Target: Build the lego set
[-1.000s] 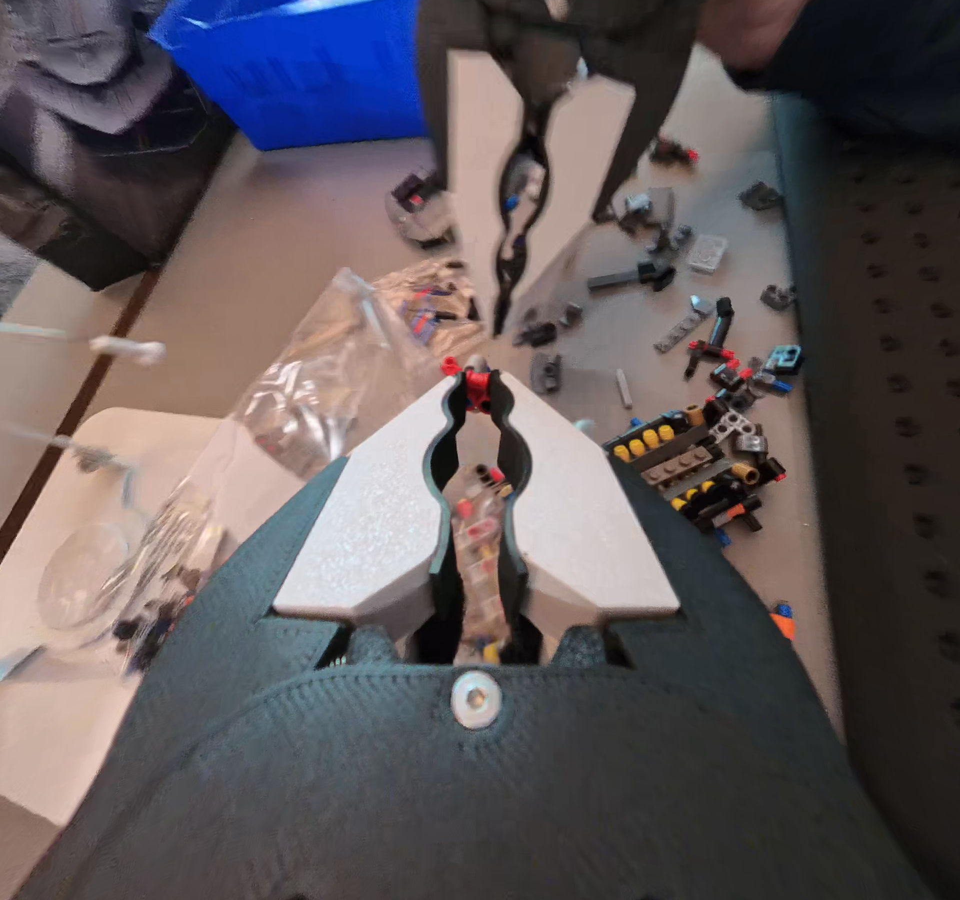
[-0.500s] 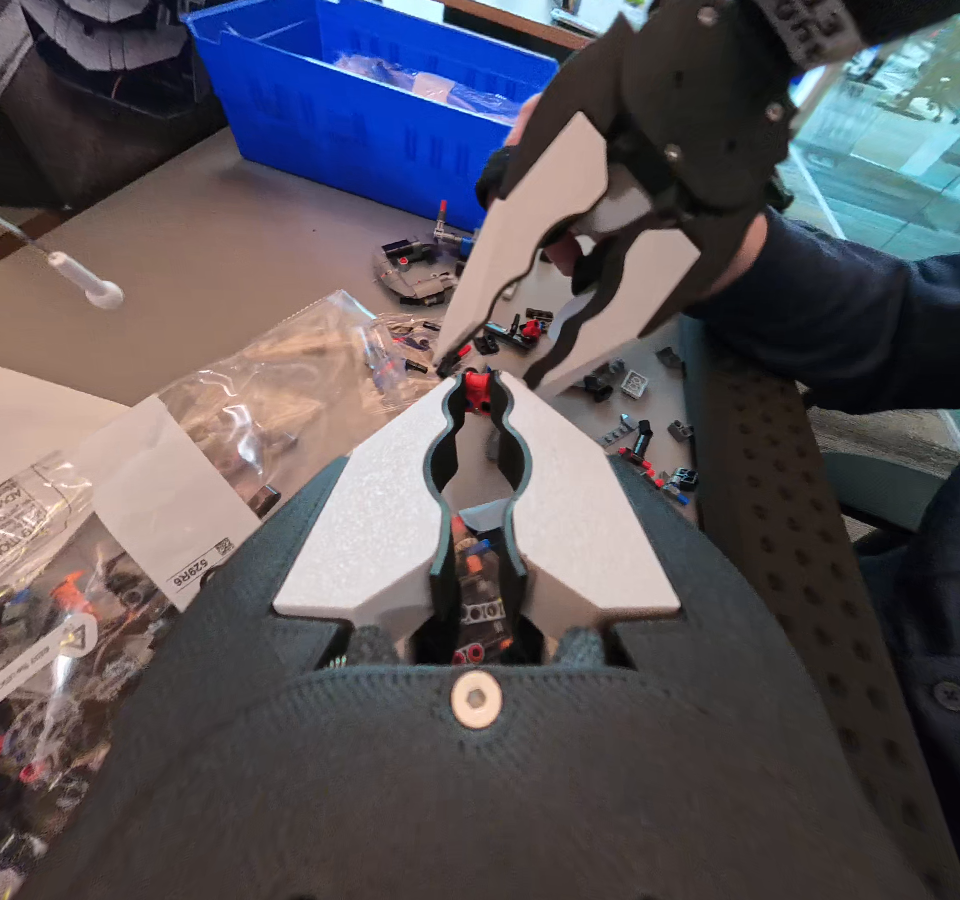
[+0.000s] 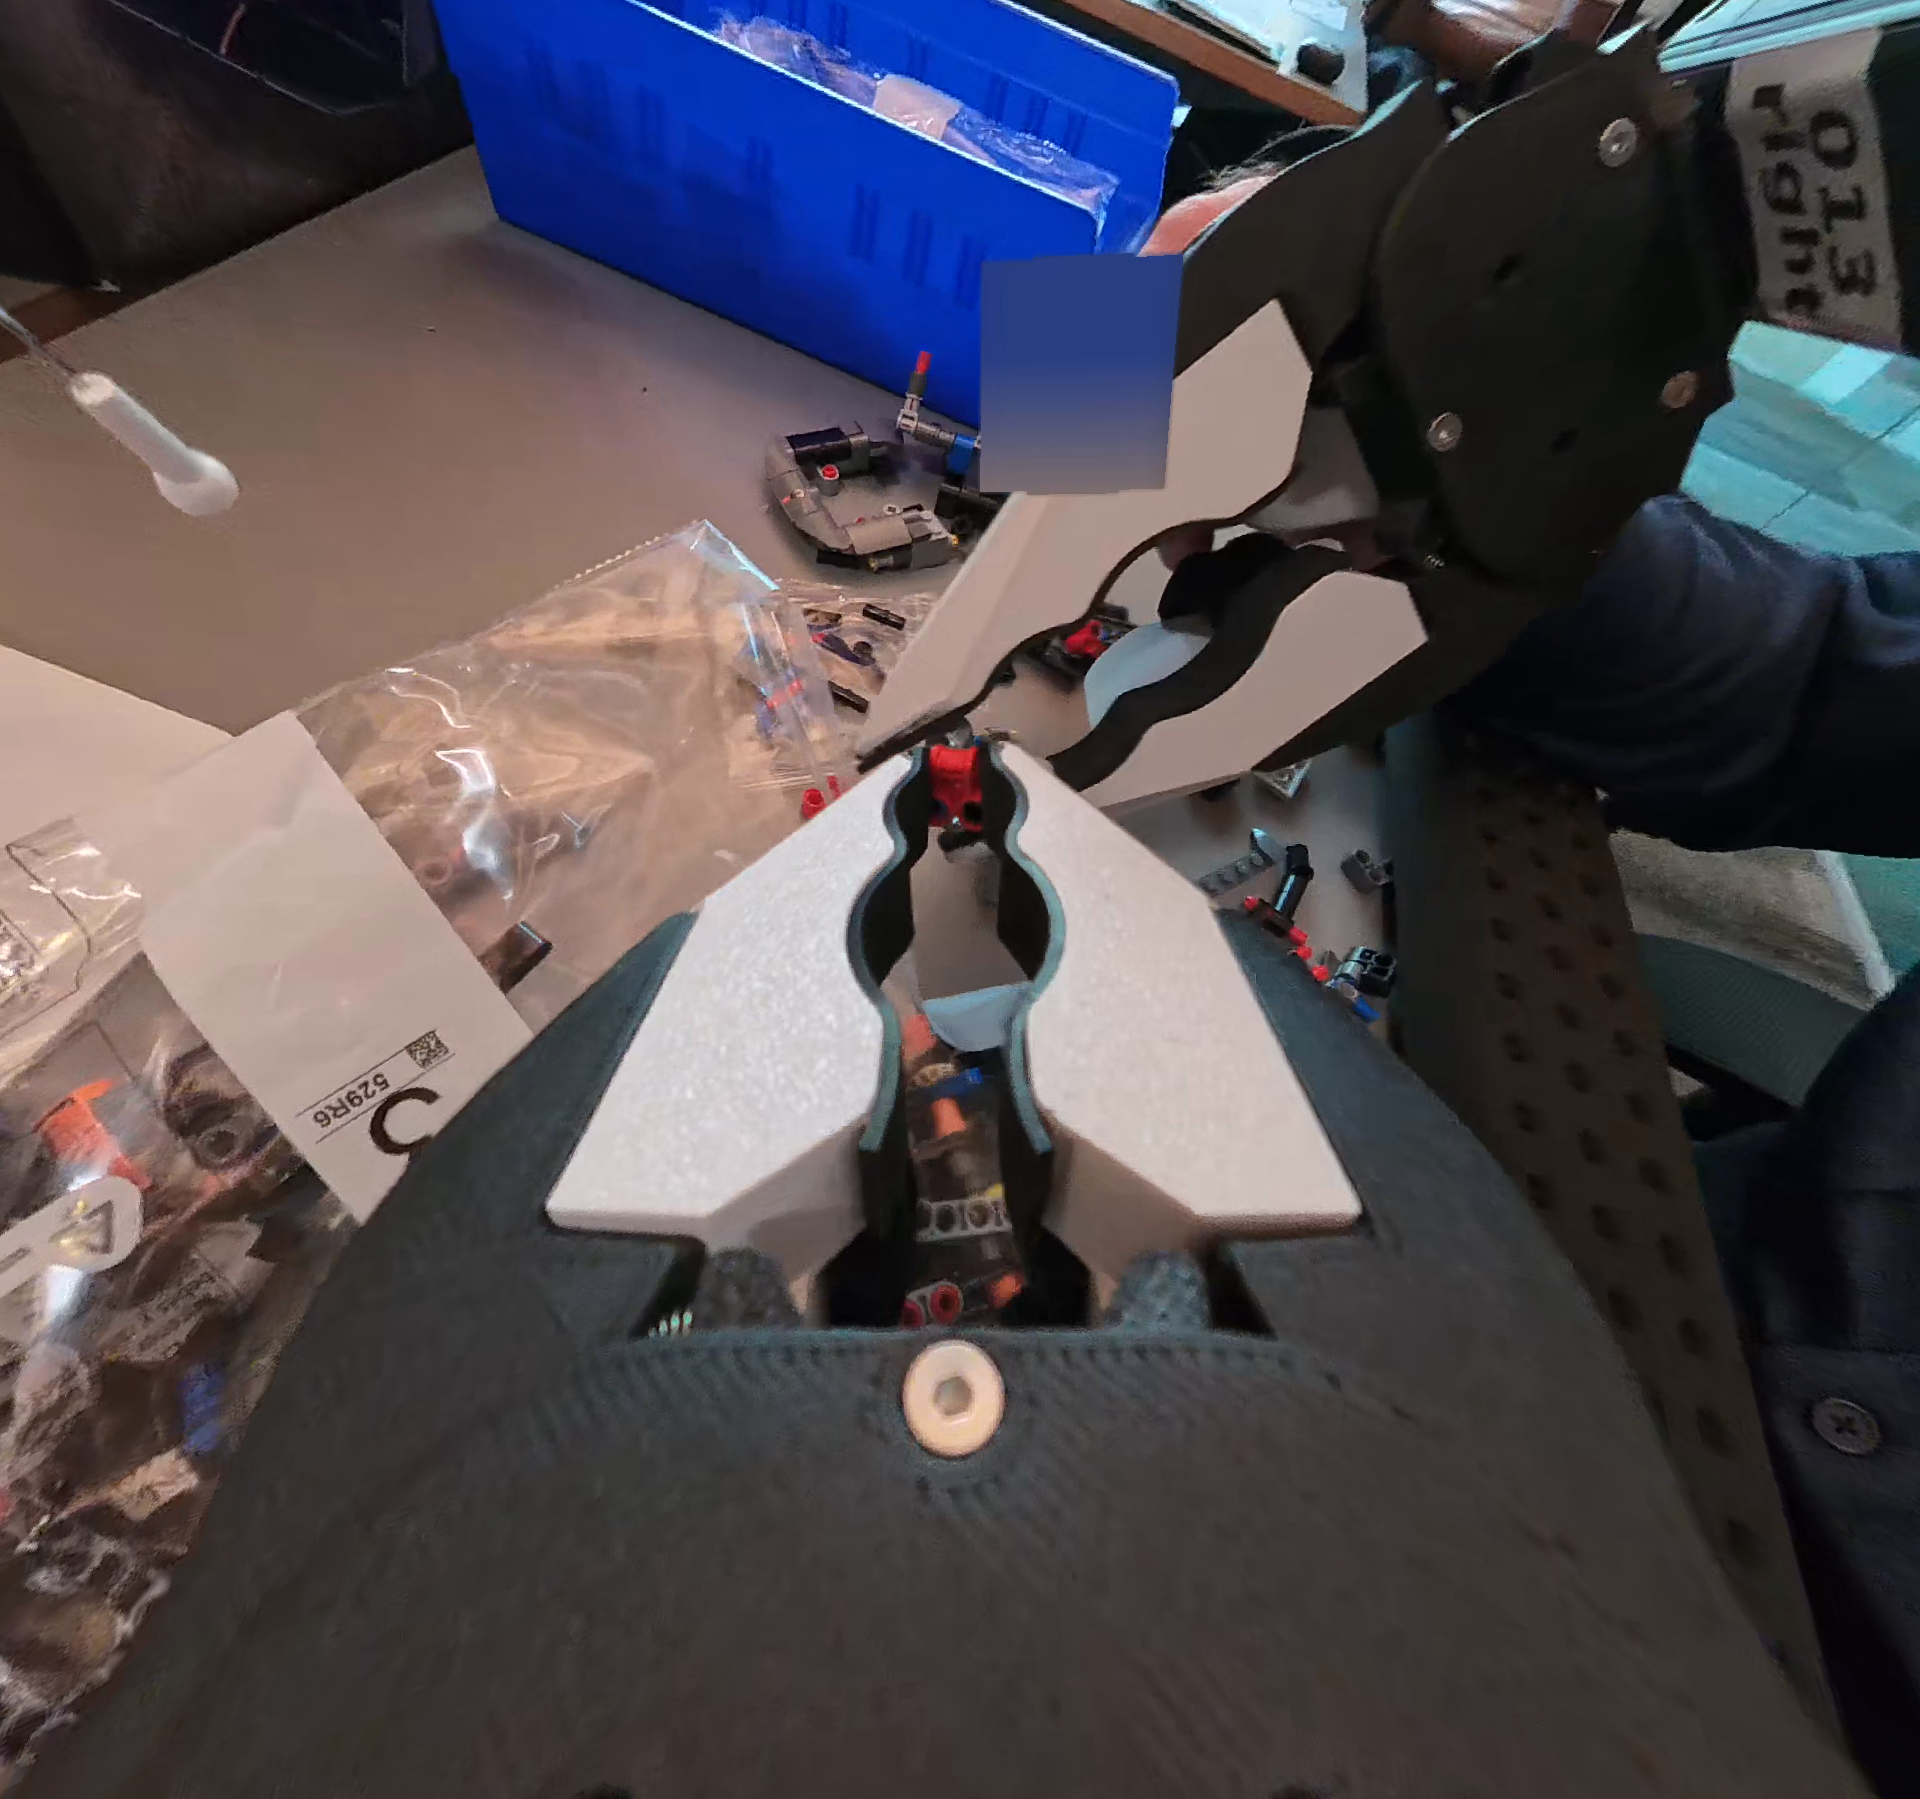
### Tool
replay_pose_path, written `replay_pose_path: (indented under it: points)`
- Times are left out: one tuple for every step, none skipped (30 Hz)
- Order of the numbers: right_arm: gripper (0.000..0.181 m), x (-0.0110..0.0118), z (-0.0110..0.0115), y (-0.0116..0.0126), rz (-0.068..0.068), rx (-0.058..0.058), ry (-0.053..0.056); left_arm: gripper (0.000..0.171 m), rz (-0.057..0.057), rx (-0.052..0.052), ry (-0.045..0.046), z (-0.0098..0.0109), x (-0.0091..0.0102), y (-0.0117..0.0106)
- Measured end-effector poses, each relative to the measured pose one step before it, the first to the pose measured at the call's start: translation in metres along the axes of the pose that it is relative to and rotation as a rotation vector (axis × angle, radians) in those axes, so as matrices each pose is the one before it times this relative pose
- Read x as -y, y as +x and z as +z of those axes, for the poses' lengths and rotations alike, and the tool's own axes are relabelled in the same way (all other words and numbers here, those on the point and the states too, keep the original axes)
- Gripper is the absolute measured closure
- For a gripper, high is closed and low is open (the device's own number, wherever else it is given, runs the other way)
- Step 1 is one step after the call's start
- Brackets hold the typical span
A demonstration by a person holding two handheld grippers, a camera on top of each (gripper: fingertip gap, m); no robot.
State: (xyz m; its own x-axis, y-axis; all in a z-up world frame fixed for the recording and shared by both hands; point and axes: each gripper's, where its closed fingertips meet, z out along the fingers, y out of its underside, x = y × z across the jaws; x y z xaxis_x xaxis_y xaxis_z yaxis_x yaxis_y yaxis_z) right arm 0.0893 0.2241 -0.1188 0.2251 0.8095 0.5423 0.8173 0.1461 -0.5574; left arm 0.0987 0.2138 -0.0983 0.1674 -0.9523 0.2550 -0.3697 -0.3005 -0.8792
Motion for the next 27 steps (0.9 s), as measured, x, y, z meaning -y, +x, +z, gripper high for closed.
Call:
replay_pose_path:
  points:
    - [0.16,0.00127,-0.00049,-0.00097,0.0054,0.0099,0.0099,0.164,-0.0116,-0.0174,0.00257,-0.00124,-0.00025,0.00087]
    - [0.16,0.00065,-0.00014,-0.00072,0.0028,0.0076,0.0095,0.164,-0.004,-0.0109,0.00616,-0.00108,0.00011,0.00023]
    - [0.16,-0.00016,-0.00016,0.00002,-0.0006,0.0024,0.0047,0.164,-0.0021,-0.0082,0.00399,-0.00042,-0.00044,-0.00011]
    - [0.16,-0.00053,-0.00045,0.00024,-0.0033,0.0006,0.0007,0.164,-0.0074,-0.0142,0.00196,0.00002,-0.00045,0.00078]
    - [0.16,0.0006,-0.00032,-0.00057,0.0007,0.0052,0.007,0.164,-0.0104,-0.0108,-0.00034,-0.00013,-0.00024,0.00036]
    - [0.16,0.00044,0.00011,-0.00067,0.0038,0.0053,0.0042,0.165,-0.0032,-0.0026,0.00152,0.00024,-0.00011,-0.00027]
    - [0.16,-0.00012,0.00022,-0.00003,-0.0038,-0.0009,-0.0006,0.165,0.0011,-0.0002,0.00127,0.00033,-0.00017,-0.00007]
    - [0.16,-0.00045,-0.00001,0.00004,-0.0051,-0.0019,-0.0016,0.165,-0.003,-0.0053,-0.00282,0.00013,-0.00054,0.00048]
    - [0.16,0.00022,-0.00026,-0.00055,0.0002,0.005,0.0046,0.165,-0.0058,-0.0056,-0.00034,-0.00053,0.0001,0.00051]
    - [0.16,0.00093,-0.00034,-0.00026,0.0058,0.0048,0.0098,0.165,0.0028,0.0038,0.00568,-0.00069,0.00143,0.00005]
    - [0.16,0.00105,-0.00043,0.00075,0.0069,-0.0019,0.0071,0.165,0.0083,0.0066,-0.00003,-0.00034,0.00064,0.00011]
    - [0.16,0.00033,-0.00005,0.0007,0.0038,-0.0027,0.0007,0.165,0.004,0.0081,-0.00657,0.00019,-0.00036,-0.00059]
    - [0.159,-0.00054,0.00073,0.00004,0.0014,-0.0015,-0.0052,0.165,0.0004,0.0055,-0.00277,0.00071,-0.00034,-0.00045]
    - [0.159,-0.00055,0.00114,-0.00003,-0.0041,-0.0056,-0.0075,0.165,-0.0003,-0.0039,-0.00384,0.0014,-0.00054,0.00101]
    - [0.159,0.00052,0.00133,-0.00074,-0.0125,-0.0058,-0.0046,0.165,0.0035,0.0008,-0.01041,0.00161,-0.00138,0.00041]
    - [0.16,0.0002,0.00131,-0.00085,-0.0132,-0.0066,-0.0088,0.165,0.0077,0.0152,-0.0119,0.00108,-0.00171,-0.00164]
    - [0.16,-0.00177,0.00166,-0.00026,-0.0116,-0.0082,-0.0187,0.165,0.0053,0.0103,-0.01261,0.00098,-0.00181,-0.00107]
    - [0.16,-0.00195,0.00146,-0.00023,-0.0071,-0.0034,-0.0142,0.165,0.0032,0.0073,-0.00573,0.00071,-0.00078,-0.00069]
    - [0.161,-0.00125,0.00077,-0.00051,0.0034,0.004,-0.0065,0.165,0.0027,0.0051,-0.00404,0.00065,-0.00038,-0.0004]
    - [0.161,-0.00091,0.00033,-0.00047,0.0083,0.008,-0.0041,0.165,0.0045,0.0061,-0.00239,0.00032,0.00002,-0.00041]
    - [0.161,-0.00071,0.00008,-0.00002,0.0024,0.0025,-0.0023,0.165,0.0041,0.0038,-0.00703,0.0003,-0.0004,0.00013]
    - [0.161,-0.00066,0.00005,-0.00025,-0.0059,-0.0003,-0.0025,0.165,0.0044,0.0043,-0.00744,0.00034,-0.00065,0.00007]
    - [0.161,-0.00067,0.00016,-0.00037,-0.0083,-0.0016,-0.0036,0.166,0.0081,0.0084,-0.00408,0.00015,-0.00018,-0.00025]
    - [0.161,-0.00064,0.00012,-0.00002,-0.0046,-0.0015,-0.0043,0.165,0.0019,0.0017,-0.00598,0.00022,-0.00055,0.00026]
    - [0.161,-0.00037,-0.00012,-0.00052,-0.0048,0.0013,-0.0036,0.166,0.0002,-0.0044,-0.00422,-0.00009,-0.00019,0.00084]
    - [0.161,0.0,-0.00044,-0.00055,-0.0046,0.0014,0.0006,0.166,-0.0014,-0.005,-0.00063,-0.00054,0.00027,0.00067]
    - [0.161,0.00053,-0.00063,-0.00014,-0.0007,0.0007,0.0048,0.166,0.0002,-0.0005,-0.00012,-0.00065,0.00045,0.00049]
